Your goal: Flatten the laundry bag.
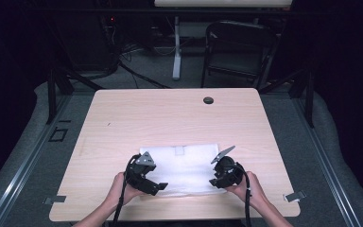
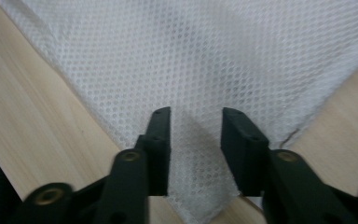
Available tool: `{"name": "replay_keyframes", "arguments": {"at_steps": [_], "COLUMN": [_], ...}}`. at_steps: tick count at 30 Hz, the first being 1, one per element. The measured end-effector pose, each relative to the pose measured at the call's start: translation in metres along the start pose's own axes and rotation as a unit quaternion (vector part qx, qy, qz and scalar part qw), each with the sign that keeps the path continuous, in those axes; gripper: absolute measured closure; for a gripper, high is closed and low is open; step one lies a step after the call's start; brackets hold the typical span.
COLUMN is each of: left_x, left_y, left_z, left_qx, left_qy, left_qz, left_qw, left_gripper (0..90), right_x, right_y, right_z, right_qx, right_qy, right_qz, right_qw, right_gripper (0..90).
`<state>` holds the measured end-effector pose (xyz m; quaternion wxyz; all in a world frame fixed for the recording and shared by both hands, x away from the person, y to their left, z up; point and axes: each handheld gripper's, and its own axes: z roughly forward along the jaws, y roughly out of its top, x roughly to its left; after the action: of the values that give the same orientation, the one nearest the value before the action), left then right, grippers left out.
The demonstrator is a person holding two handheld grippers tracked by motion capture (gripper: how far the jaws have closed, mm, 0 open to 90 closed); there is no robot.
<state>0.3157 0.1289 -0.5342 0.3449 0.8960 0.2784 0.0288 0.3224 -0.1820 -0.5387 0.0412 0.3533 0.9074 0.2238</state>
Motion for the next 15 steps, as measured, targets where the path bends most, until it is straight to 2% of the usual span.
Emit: {"name": "replay_keyframes", "arguments": {"at_steps": [1,3,5,6,10,14,15], "left_x": [0.0,-0.006,-0.008,-0.013,-0.019,-0.022,-0.026], "left_y": [0.0,0.004,0.006,0.009,0.014,0.017,0.02], "left_z": [0.0,0.006,0.009,0.013,0.021,0.03,0.037], "left_qx": [0.0,0.006,0.009,0.016,0.018,0.027,0.035], "left_qy": [0.0,-0.006,-0.005,-0.015,-0.016,-0.021,-0.017], "left_qz": [0.0,0.011,0.016,0.025,0.035,0.044,0.056], "left_qw": [1.0,0.9999,0.9998,0.9994,0.9991,0.9985,0.9977], "left_gripper": [16.1,16.3,16.7,16.8,18.6,26.9,28.0], "right_x": [0.0,-0.001,0.0,0.0,0.001,0.002,0.001], "right_y": [0.0,0.0,-0.001,-0.002,-0.003,-0.004,-0.003], "right_z": [0.0,-0.008,-0.008,-0.01,-0.015,-0.017,-0.019], "right_qx": [0.0,-0.005,-0.005,-0.008,-0.006,-0.014,-0.011], "right_qy": [0.0,-0.005,-0.005,-0.008,-0.009,-0.01,-0.012], "right_qz": [0.0,0.013,0.015,0.014,0.01,0.008,0.005], "right_qw": [1.0,0.9999,0.9999,0.9998,0.9999,0.9998,0.9999], "right_gripper": [52.5,33.1,30.3,21.7,16.1,16.5,17.4]}}
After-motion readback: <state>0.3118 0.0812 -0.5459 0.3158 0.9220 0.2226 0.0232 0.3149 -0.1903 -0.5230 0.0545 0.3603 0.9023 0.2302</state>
